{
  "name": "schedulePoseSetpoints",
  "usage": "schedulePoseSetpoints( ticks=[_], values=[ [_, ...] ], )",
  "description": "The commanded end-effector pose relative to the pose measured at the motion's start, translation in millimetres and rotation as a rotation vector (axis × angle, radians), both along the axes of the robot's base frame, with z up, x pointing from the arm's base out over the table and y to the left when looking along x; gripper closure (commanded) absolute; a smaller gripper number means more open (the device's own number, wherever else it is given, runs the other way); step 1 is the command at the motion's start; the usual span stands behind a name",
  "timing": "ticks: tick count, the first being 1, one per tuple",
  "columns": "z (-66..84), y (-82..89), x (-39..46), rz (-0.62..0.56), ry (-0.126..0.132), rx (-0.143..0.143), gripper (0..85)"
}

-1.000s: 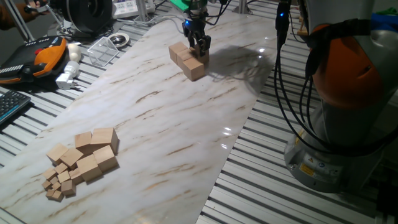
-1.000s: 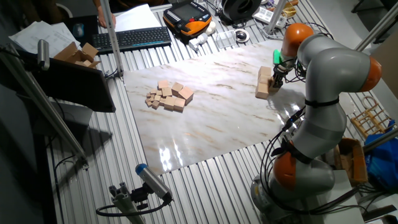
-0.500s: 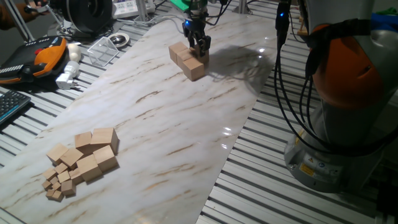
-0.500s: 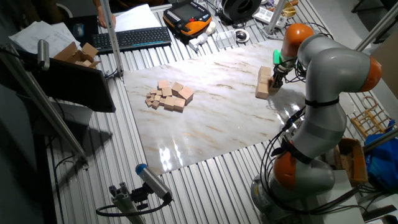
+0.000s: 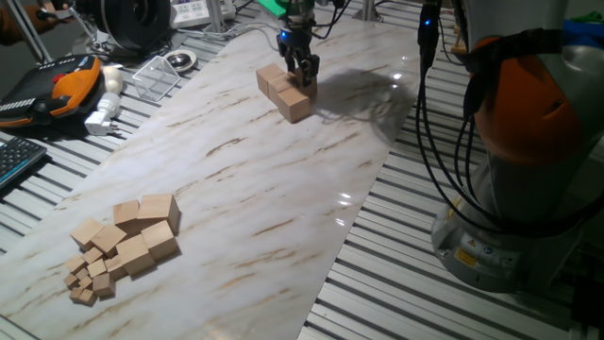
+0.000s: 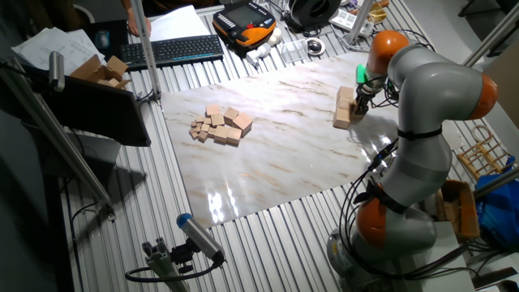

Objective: Stack the blocks into a cross shape

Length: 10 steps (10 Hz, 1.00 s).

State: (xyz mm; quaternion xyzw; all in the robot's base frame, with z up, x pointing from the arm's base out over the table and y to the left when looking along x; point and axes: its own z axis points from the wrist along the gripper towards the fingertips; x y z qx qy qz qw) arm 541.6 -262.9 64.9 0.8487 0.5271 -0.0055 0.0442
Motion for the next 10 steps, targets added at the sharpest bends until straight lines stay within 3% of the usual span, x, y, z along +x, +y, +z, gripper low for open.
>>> schedulePoseSetpoints(
  ticks=[1, 5, 10],
  values=[
    [0.6, 0.4, 0.4, -0.004, 0.0, 0.0, 17.0],
    [4.8, 2.8, 1.7, 0.0, 0.007, -0.016, 17.0],
    [31.7, 10.8, 9.1, 0.034, 0.035, -0.033, 17.0]
  ],
)
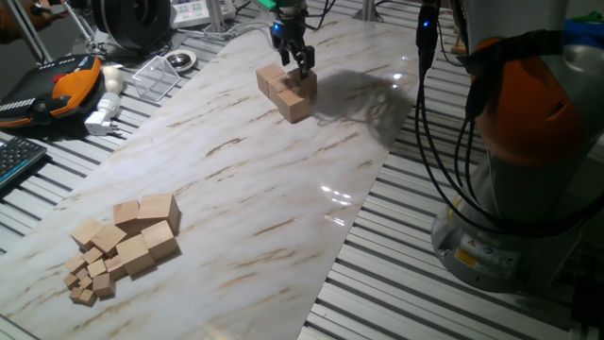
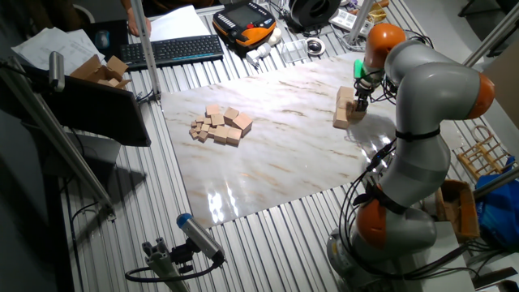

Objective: Stack the blocks into a cross shape

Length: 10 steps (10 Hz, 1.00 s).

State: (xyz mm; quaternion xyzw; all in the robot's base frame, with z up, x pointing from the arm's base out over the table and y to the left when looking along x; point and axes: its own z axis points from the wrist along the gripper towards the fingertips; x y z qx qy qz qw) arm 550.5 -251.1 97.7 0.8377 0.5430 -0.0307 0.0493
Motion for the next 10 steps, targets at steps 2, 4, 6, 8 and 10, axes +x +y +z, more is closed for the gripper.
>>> schedulePoseSetpoints(
  ticks=[2, 4, 6, 8, 10],
  values=[
    [17.5, 12.1, 6.0, 0.027, 0.022, -0.012, 17.0],
    [50.5, 31.5, 21.0, 0.075, 0.052, 0.01, 17.0],
    [78.8, 44.2, 27.8, 0.203, 0.067, 0.065, 17.0],
    [89.6, 49.4, 22.5, 0.482, 0.025, 0.087, 17.0],
    [91.1, 49.3, 19.3, 0.769, 0.009, 0.142, 34.0]
  ],
)
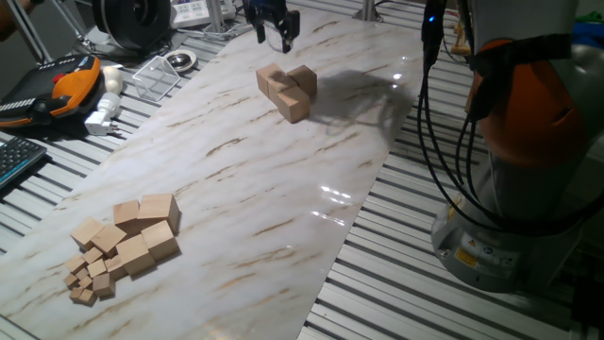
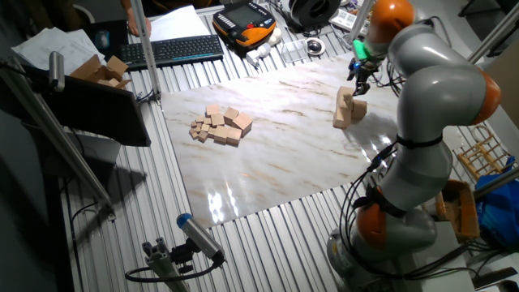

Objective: Stack the blocks into a cross shape

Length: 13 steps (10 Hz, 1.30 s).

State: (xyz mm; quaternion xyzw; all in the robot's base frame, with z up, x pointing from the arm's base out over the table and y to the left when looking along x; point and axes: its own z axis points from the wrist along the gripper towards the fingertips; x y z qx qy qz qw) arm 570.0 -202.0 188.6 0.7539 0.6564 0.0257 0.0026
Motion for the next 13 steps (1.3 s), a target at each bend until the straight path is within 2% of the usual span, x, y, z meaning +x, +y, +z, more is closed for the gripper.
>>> schedulePoseSetpoints(
  ticks=[1, 4, 6, 7, 8, 9, 10, 11, 12, 13],
  values=[
    [-0.4, 0.6, -0.3, 0.609, -0.005, 0.027, 34.0],
    [-0.4, 0.9, -0.6, 0.921, -0.018, 0.043, 85.0],
    [0.2, 1.6, -2.2, 1.075, -0.015, 0.034, 85.0],
    [-0.1, 1.7, -3.5, 1.2, -0.007, -0.002, 85.0],
    [-0.1, 2.9, -4.9, 1.311, 0.004, -0.023, 85.0],
    [-0.7, 4.4, -6.0, 1.413, -0.002, -0.024, 85.0],
    [-0.3, 4.6, -7.2, 1.476, 0.005, -0.035, 85.0],
    [0.2, 4.7, -8.9, 1.525, 0.014, -0.032, 85.0],
    [0.1, 5.1, -11.3, 1.569, 0.016, 0.005, 85.0],
    [-0.2, 5.6, -12.3, 1.626, 0.022, 0.0, 85.0]
  ],
)
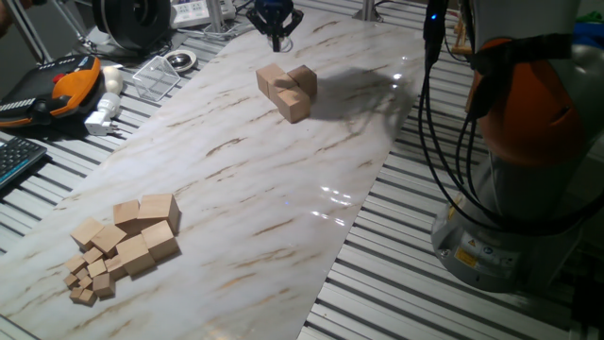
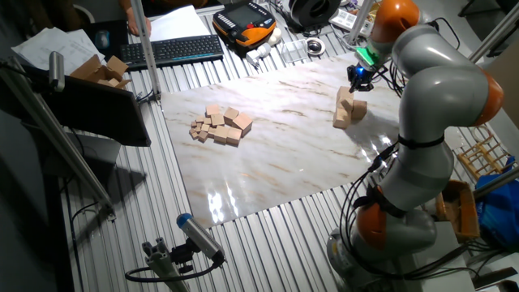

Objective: Stack the blocks into a cross shape

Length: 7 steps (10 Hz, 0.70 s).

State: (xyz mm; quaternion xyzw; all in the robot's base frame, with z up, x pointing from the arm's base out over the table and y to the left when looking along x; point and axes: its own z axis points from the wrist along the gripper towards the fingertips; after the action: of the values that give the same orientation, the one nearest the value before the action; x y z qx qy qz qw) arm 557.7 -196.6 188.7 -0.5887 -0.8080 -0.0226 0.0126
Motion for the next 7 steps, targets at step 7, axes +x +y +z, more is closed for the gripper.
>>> schedulePoseSetpoints(
  ticks=[7],
  values=[
    [-0.4, 0.2, 0.0, 1.574, -0.019, -0.021, 85.0]
  ],
)
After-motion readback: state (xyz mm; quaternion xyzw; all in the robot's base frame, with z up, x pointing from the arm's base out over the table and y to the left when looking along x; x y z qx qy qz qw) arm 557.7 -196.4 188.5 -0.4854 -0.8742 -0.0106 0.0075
